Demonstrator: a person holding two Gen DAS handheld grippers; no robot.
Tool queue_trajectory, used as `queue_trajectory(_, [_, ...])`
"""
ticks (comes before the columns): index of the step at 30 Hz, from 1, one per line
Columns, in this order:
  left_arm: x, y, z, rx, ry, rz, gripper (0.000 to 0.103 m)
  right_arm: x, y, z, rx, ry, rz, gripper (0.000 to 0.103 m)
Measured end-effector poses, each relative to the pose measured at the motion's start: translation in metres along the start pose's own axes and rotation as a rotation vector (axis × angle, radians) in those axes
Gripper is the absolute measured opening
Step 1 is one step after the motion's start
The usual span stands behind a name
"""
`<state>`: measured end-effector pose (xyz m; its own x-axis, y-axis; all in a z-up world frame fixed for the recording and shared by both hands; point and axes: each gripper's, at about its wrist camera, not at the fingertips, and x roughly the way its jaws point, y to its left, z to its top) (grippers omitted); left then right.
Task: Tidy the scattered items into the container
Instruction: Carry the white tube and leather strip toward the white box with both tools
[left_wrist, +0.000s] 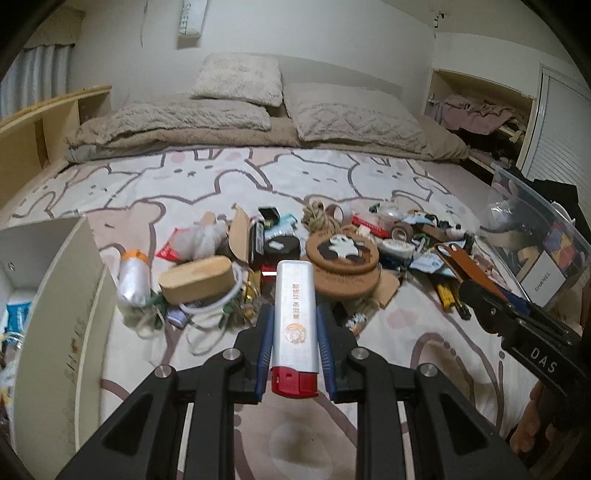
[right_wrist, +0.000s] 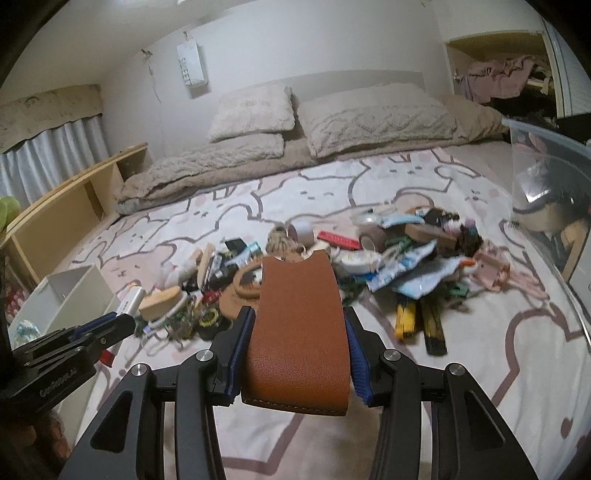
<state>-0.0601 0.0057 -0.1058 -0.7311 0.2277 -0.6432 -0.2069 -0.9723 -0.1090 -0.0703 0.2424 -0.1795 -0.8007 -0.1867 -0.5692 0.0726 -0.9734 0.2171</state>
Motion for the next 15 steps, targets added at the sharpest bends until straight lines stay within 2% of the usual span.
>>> queue_trajectory(15, [-0.041,0.006,0.048,-0.012,-0.122,0.017,0.023,-0.022,0.016,0.048,-0.042,-0.112,0.022,0.048])
